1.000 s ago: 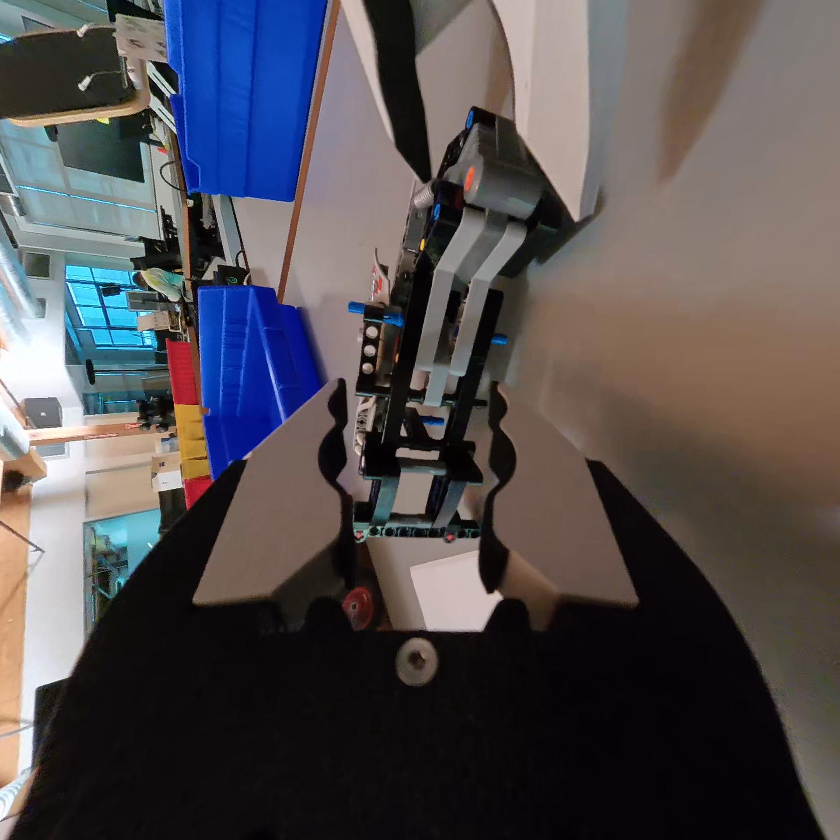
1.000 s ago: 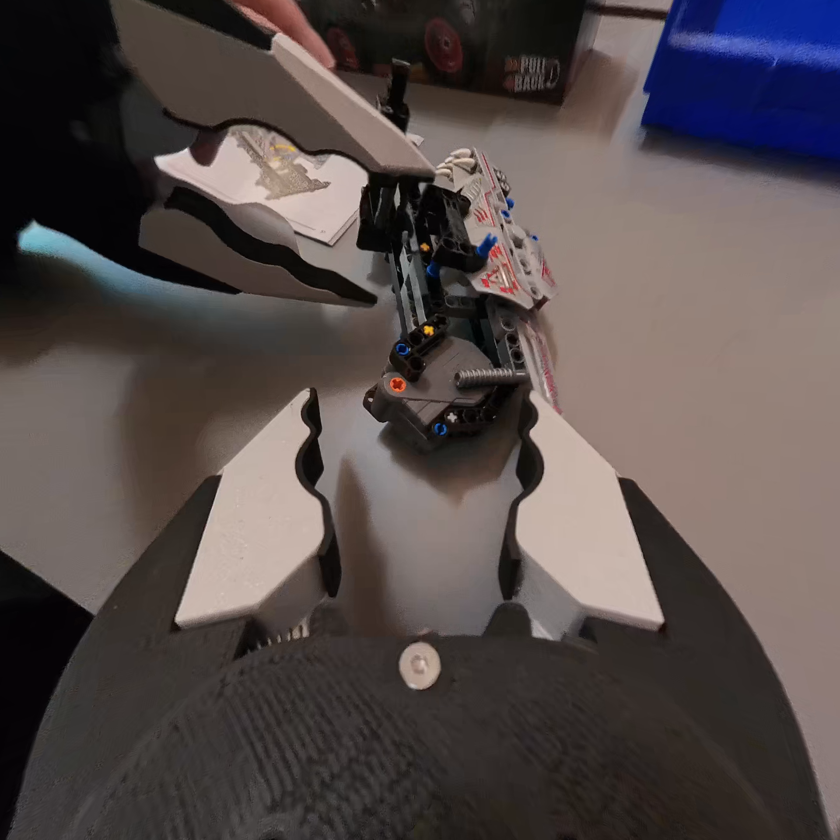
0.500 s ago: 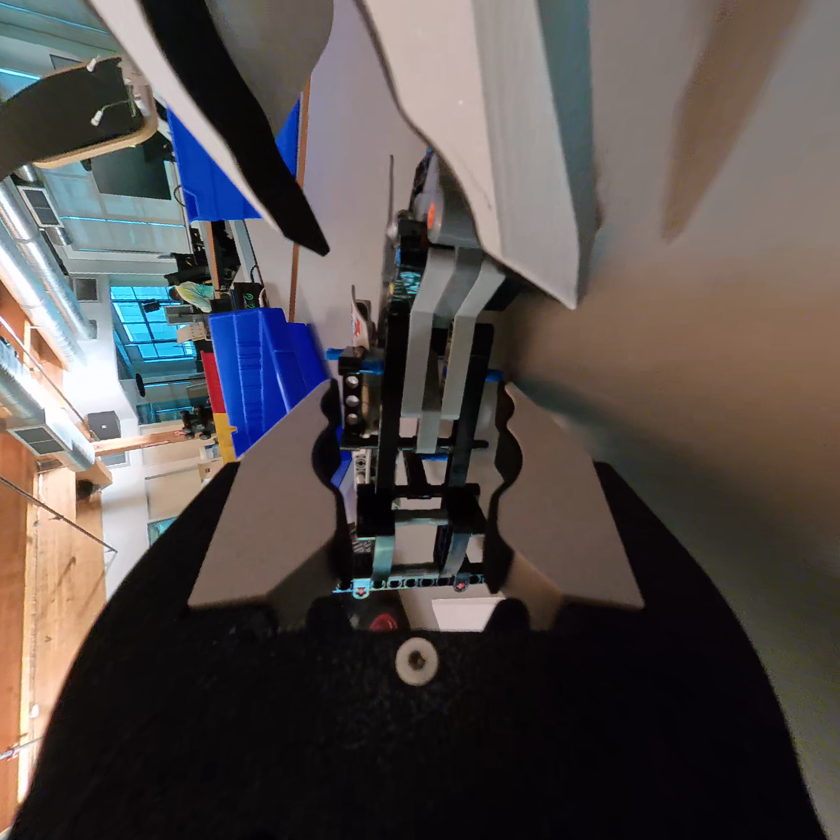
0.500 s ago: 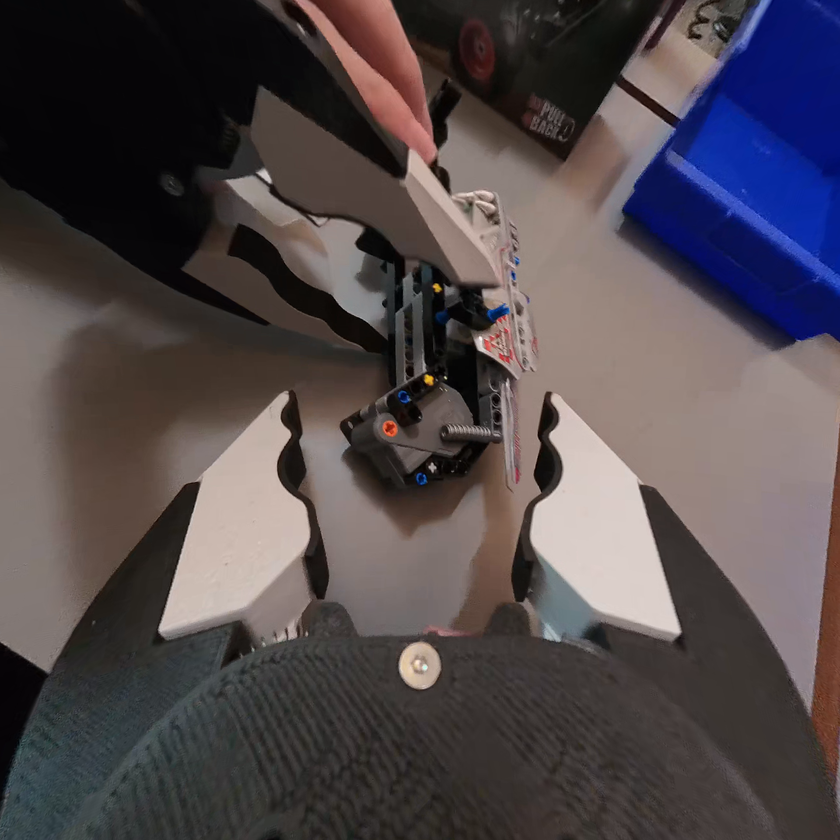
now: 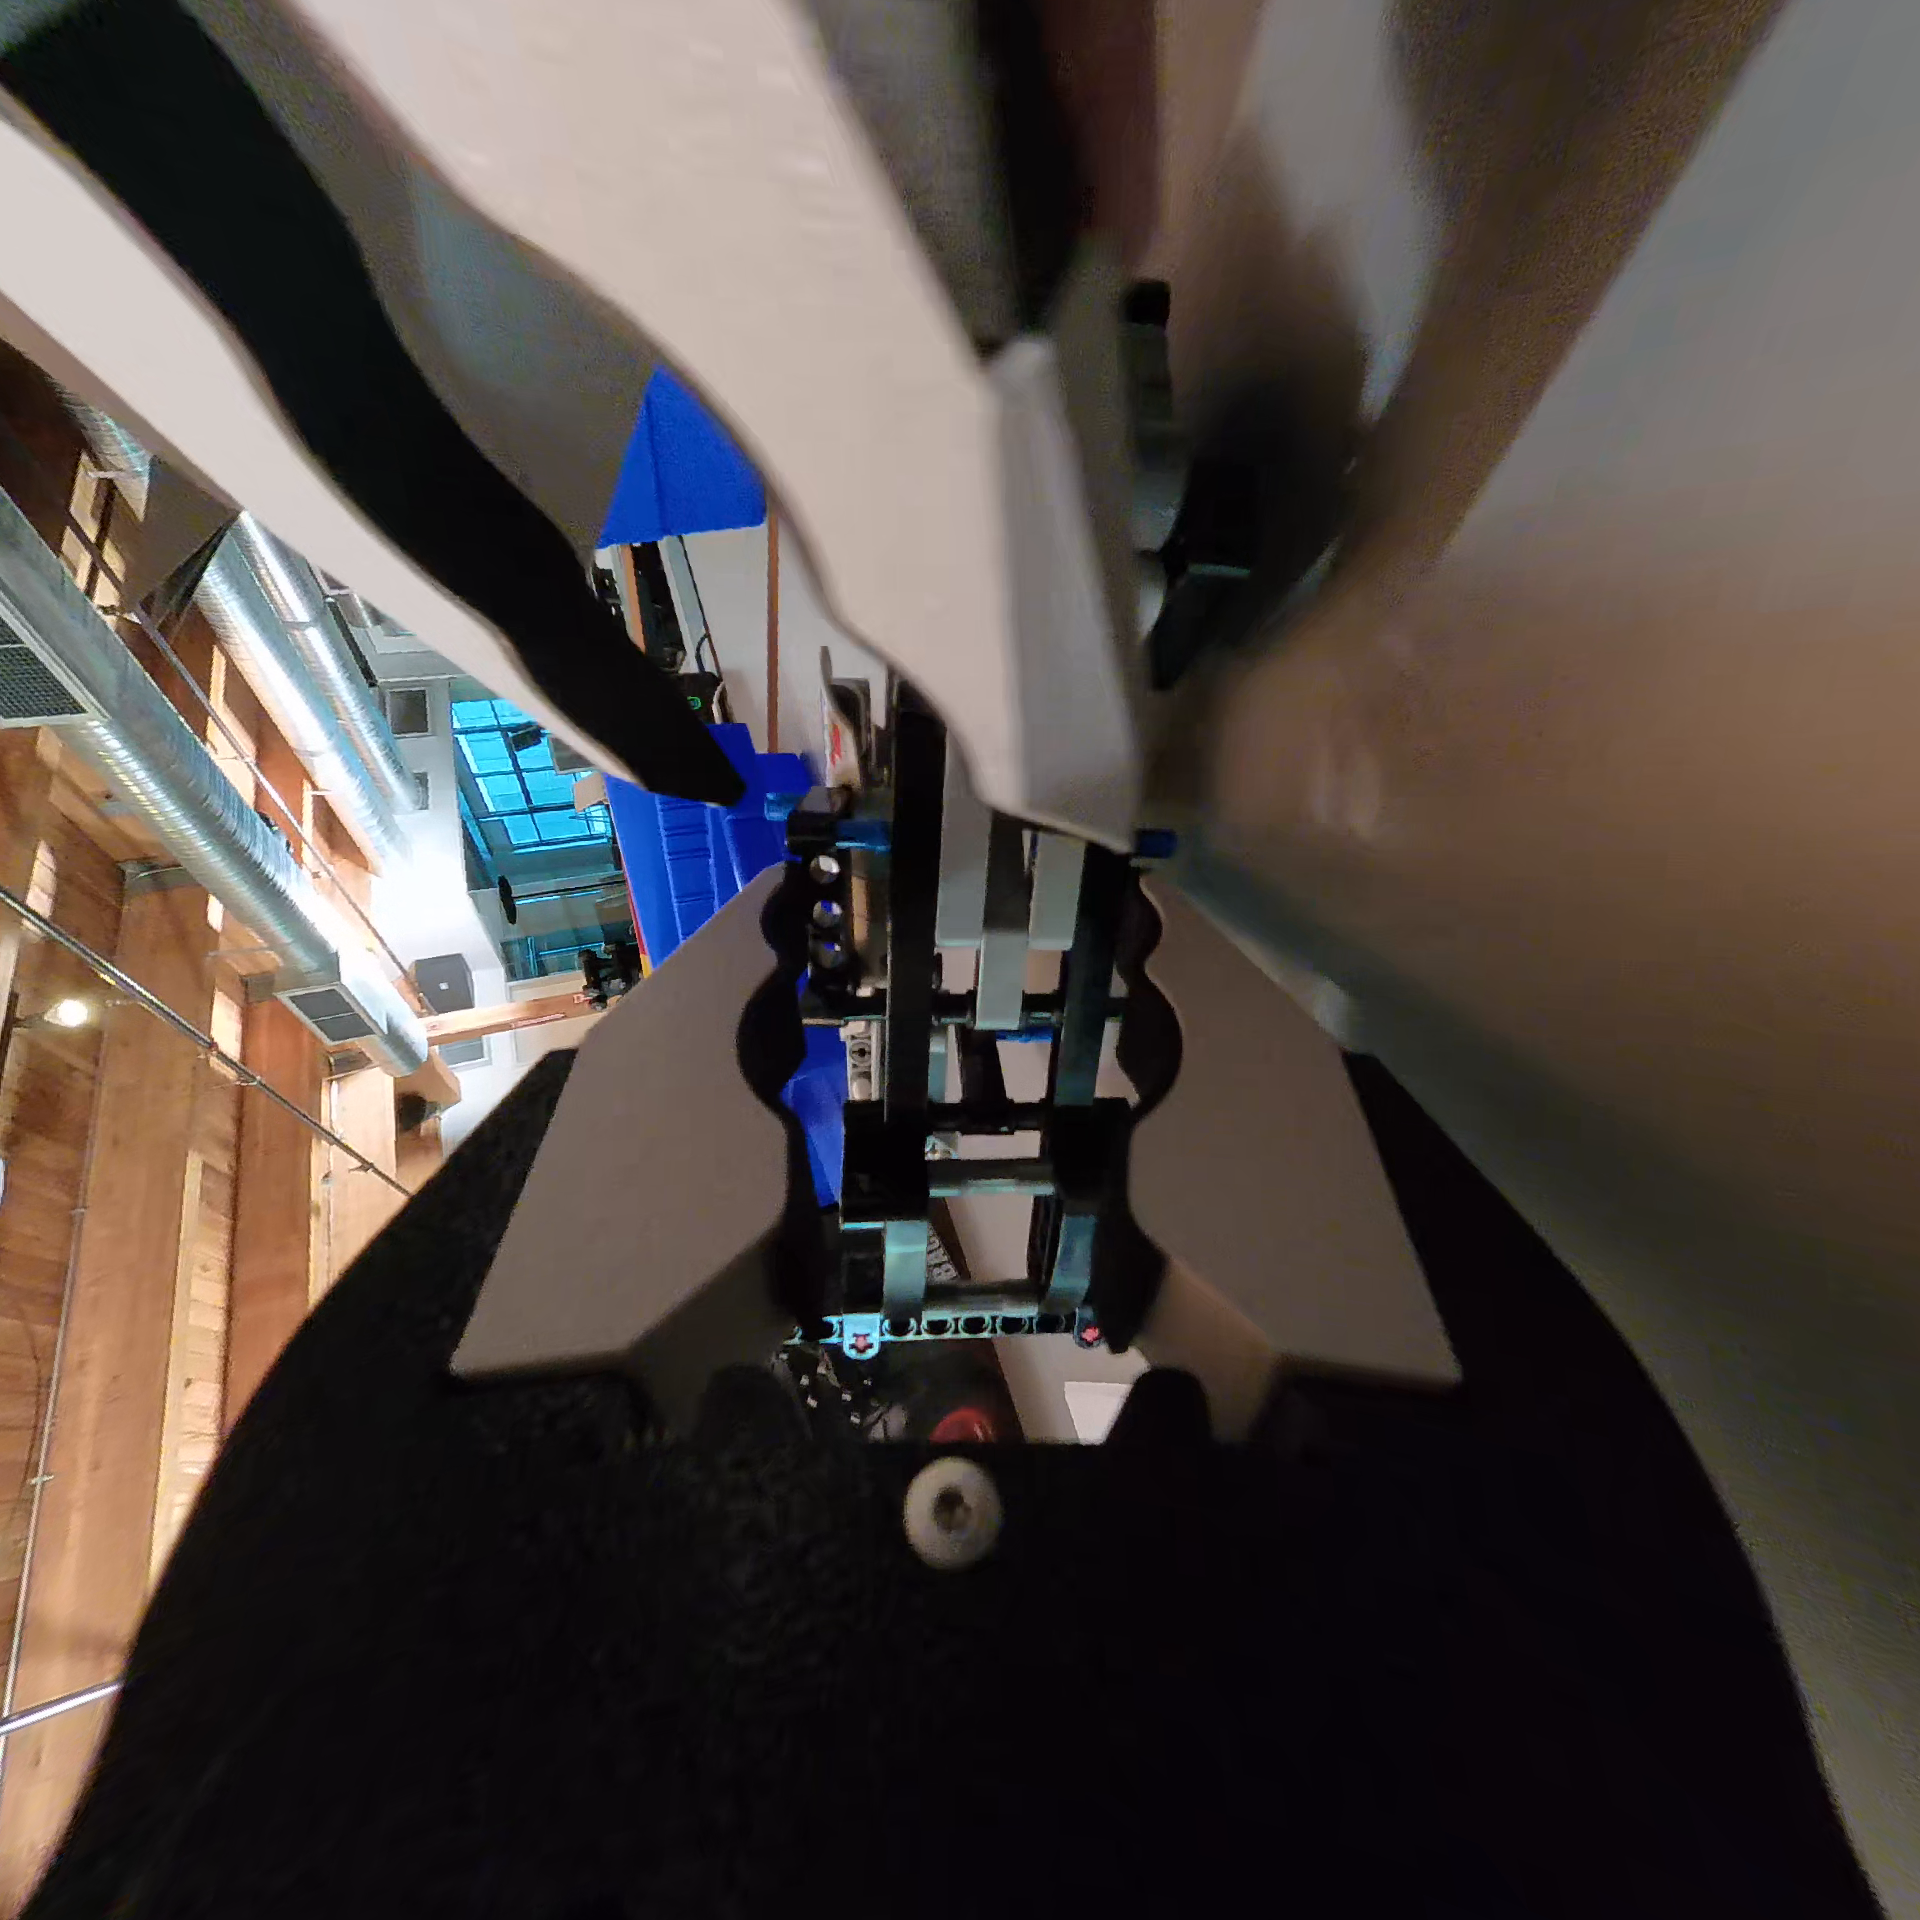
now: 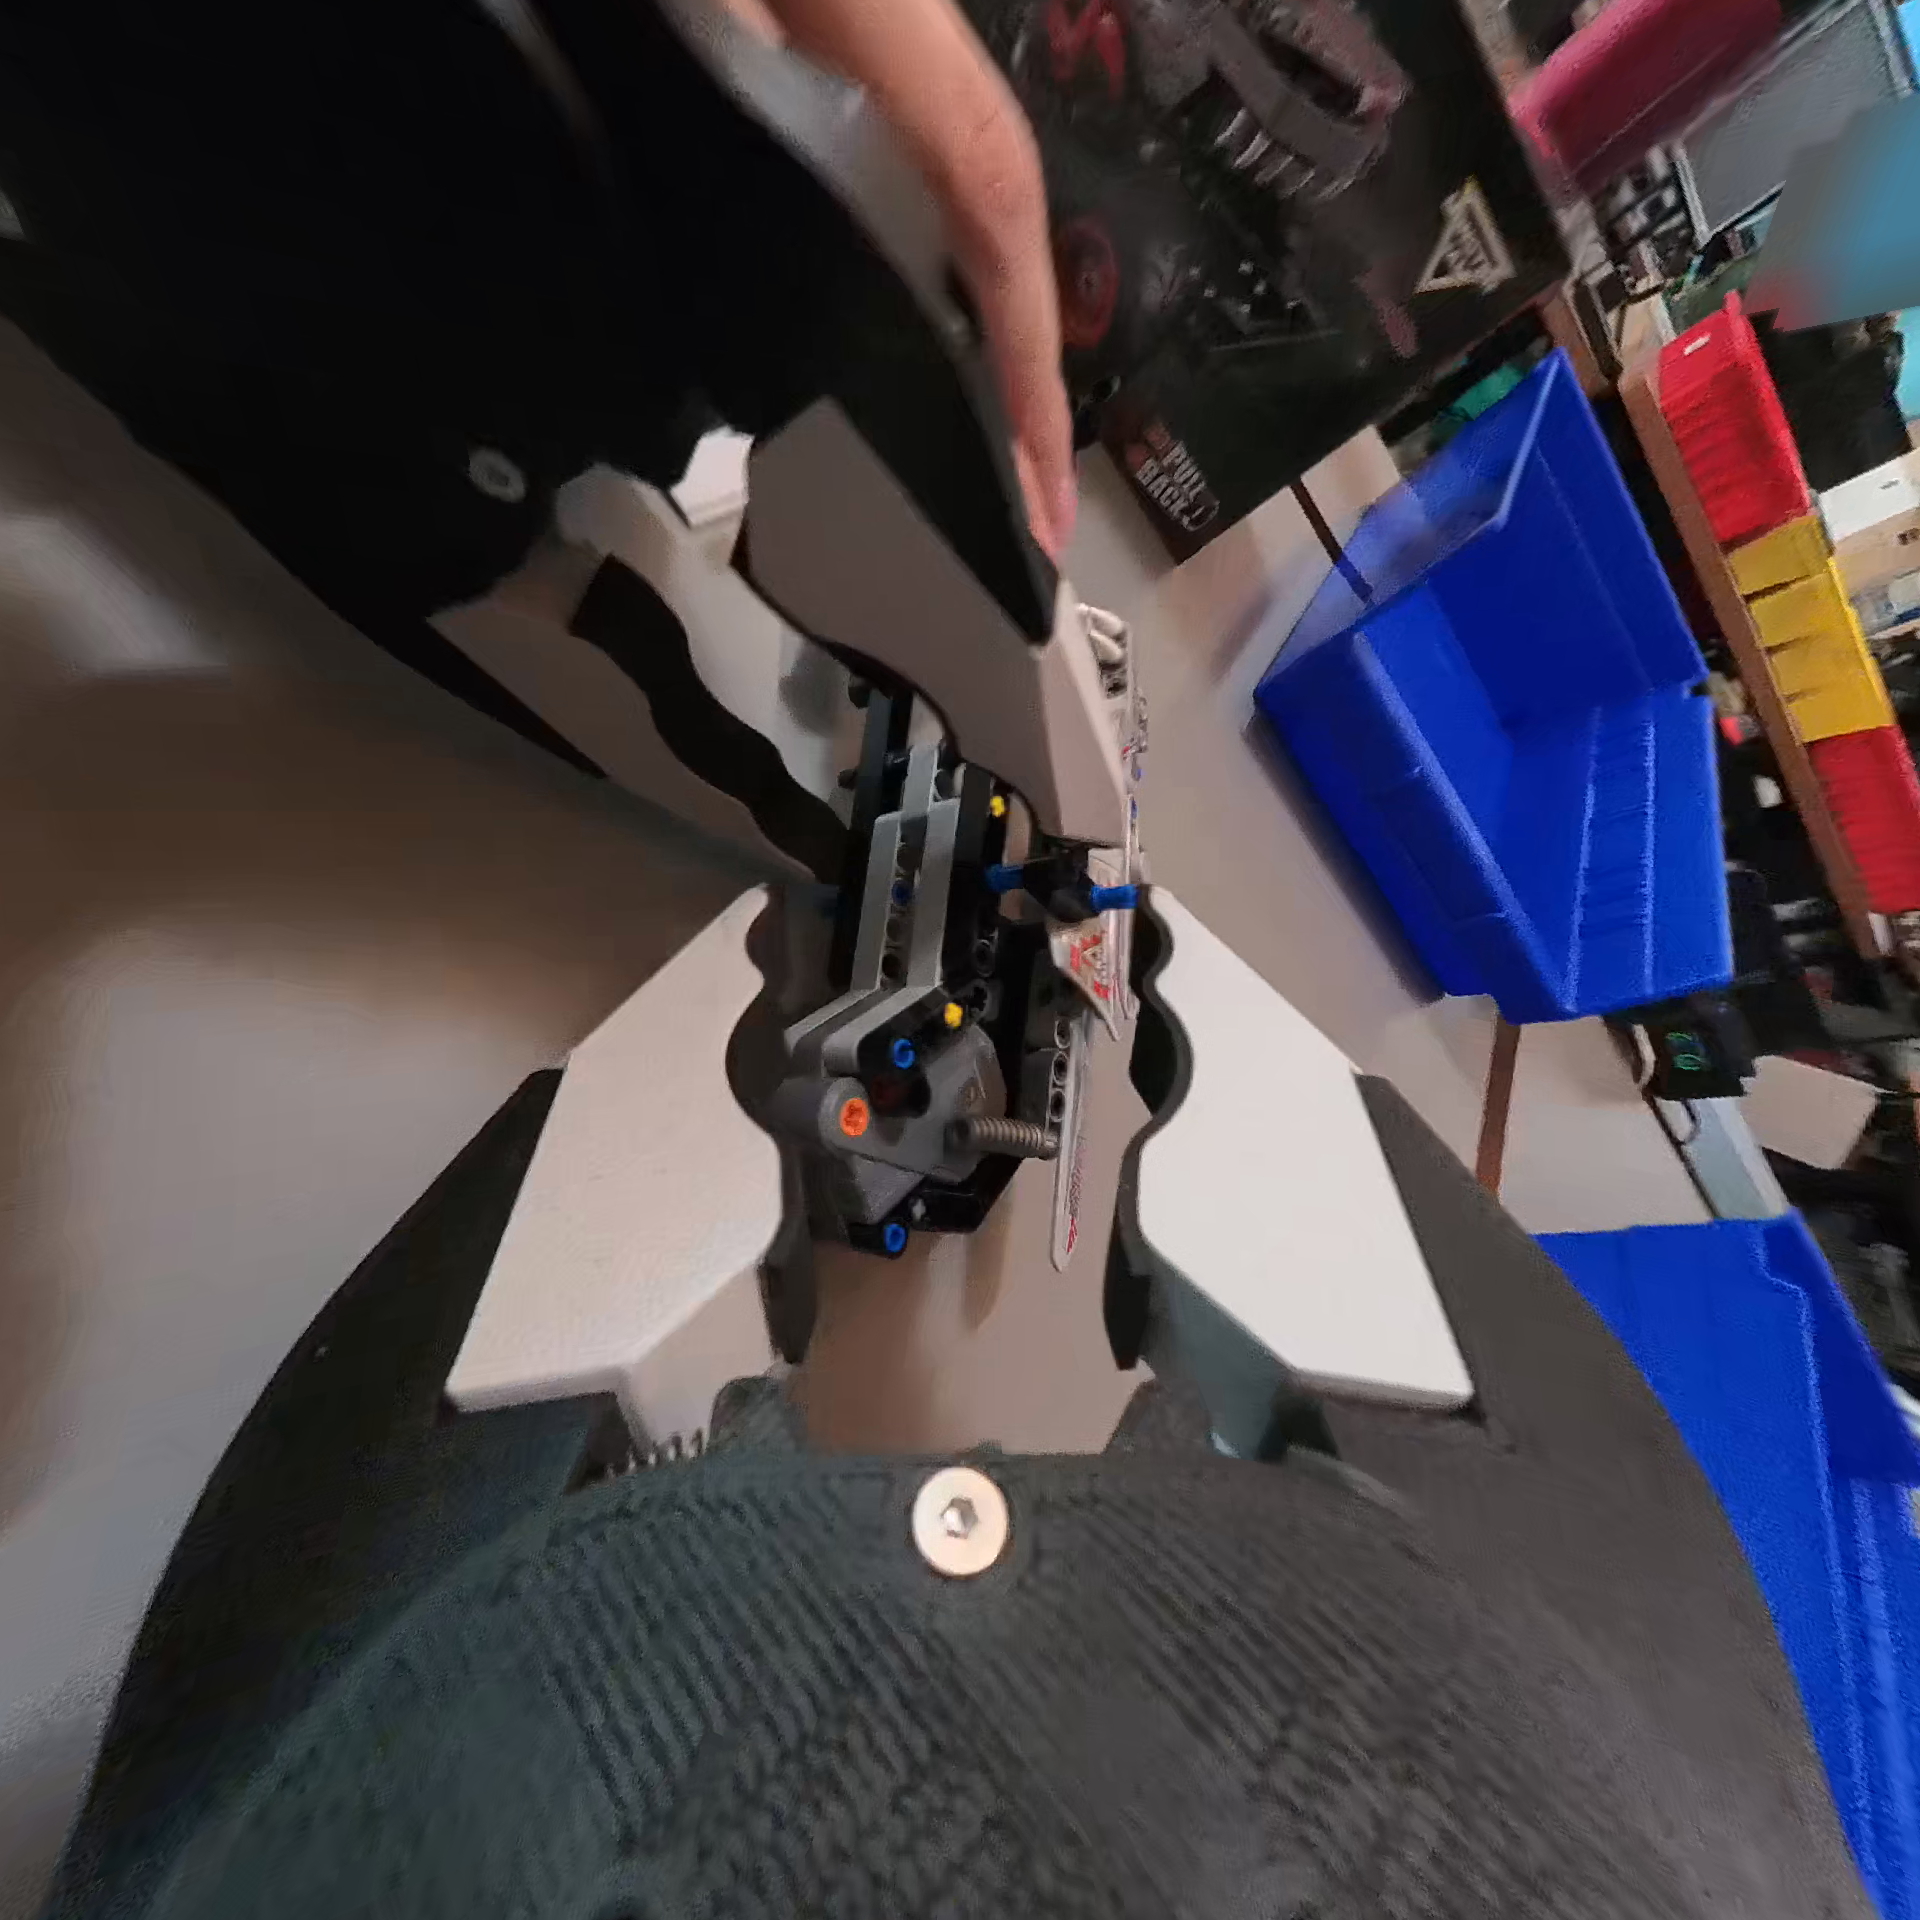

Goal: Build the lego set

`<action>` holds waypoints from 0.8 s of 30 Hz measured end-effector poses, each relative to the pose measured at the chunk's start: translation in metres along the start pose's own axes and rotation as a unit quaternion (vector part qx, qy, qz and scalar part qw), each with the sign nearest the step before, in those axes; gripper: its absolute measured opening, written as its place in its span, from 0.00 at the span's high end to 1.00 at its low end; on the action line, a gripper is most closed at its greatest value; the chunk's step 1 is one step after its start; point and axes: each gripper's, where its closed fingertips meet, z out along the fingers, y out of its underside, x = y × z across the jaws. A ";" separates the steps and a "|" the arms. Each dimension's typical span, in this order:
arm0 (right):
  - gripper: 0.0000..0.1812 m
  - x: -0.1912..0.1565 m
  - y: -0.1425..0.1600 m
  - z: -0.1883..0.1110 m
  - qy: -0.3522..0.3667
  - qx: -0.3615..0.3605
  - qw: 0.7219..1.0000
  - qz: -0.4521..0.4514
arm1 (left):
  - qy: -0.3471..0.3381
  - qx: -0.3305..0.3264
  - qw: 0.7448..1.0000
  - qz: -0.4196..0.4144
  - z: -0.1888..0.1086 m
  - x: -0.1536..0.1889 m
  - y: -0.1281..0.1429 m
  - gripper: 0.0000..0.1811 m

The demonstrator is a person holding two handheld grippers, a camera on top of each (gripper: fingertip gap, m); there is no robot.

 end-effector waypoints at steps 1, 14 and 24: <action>0.60 -0.002 0.004 0.003 0.007 -0.015 1.000 -0.018 | 0.000 0.000 1.000 -0.001 0.000 0.000 -0.001 0.68; 0.57 0.001 0.007 0.007 0.103 -0.012 0.983 -0.154 | -0.015 0.002 1.000 0.007 0.004 -0.003 -0.008 0.68; 0.63 -0.003 0.010 0.012 0.108 0.004 0.975 -0.196 | -0.013 0.021 1.000 -0.004 0.007 -0.005 -0.008 0.68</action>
